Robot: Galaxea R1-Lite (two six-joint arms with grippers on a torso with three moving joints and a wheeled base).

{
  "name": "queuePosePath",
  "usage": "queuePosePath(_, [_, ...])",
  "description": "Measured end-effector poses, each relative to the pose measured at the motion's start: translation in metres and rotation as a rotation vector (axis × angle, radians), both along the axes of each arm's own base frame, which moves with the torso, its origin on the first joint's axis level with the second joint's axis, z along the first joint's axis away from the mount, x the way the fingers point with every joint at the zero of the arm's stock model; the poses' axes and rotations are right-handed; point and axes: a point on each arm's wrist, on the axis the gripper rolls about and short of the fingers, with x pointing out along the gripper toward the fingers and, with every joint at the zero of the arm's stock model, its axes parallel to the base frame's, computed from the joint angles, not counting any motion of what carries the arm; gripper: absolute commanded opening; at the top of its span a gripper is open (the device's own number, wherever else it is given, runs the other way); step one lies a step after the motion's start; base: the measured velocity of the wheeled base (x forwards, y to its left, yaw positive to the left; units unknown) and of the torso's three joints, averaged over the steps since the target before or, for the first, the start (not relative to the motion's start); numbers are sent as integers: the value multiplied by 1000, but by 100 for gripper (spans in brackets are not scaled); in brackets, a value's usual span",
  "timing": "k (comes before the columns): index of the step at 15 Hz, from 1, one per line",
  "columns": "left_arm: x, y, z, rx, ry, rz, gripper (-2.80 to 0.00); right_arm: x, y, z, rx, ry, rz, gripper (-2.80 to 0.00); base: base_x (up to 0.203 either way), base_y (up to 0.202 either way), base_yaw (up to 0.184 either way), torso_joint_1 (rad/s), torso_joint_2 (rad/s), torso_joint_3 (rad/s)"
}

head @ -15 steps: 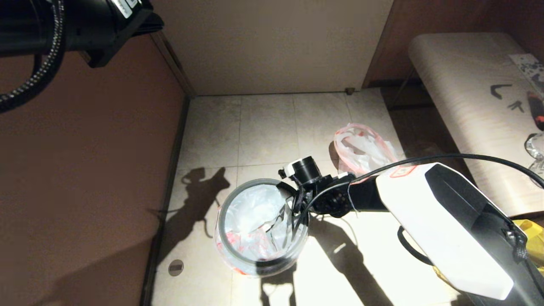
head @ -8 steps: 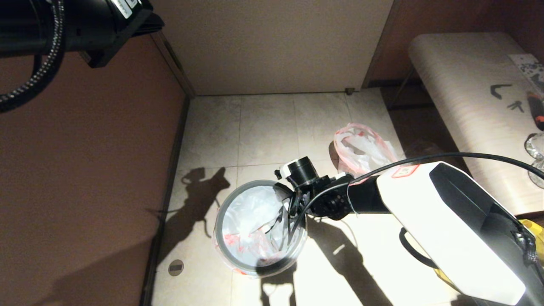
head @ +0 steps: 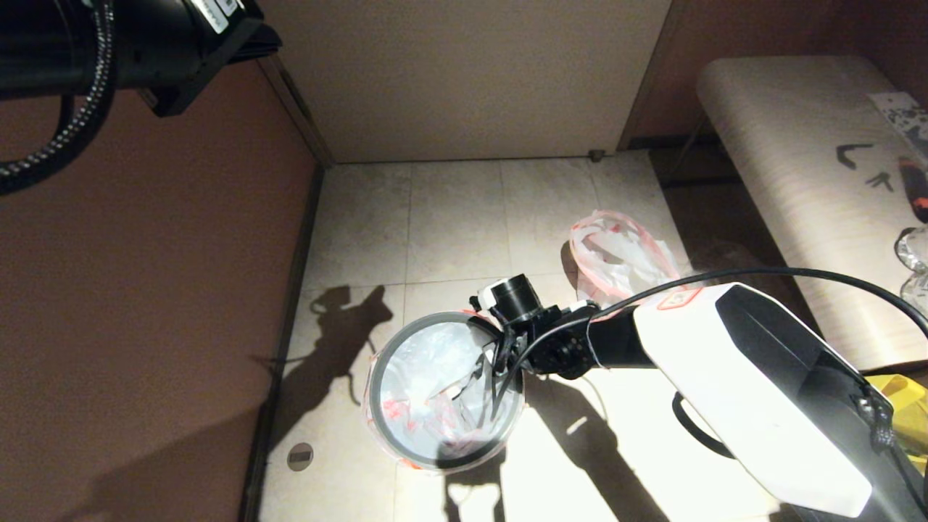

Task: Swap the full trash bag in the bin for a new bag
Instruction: Place the trash can ring on the trash can

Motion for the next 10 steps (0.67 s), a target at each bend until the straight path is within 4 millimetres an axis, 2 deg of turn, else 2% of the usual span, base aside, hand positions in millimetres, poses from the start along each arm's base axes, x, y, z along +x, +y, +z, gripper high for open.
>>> queuePosePath(4, [0,0,0,0,0,0,-280,2,0,-3,-1,-1,-2,-280,0,0,0,0,0,0])
queuePosePath(5, [0,0,0,-1,0,0,-280,2,1,-3,-2,0,-1,0,0,0,0,0,0,0])
queuePosePath(10, [7,-4,-5,11,19,0,-280,-3,3,7,12,-6,6,0,0,0,0,0,0,0])
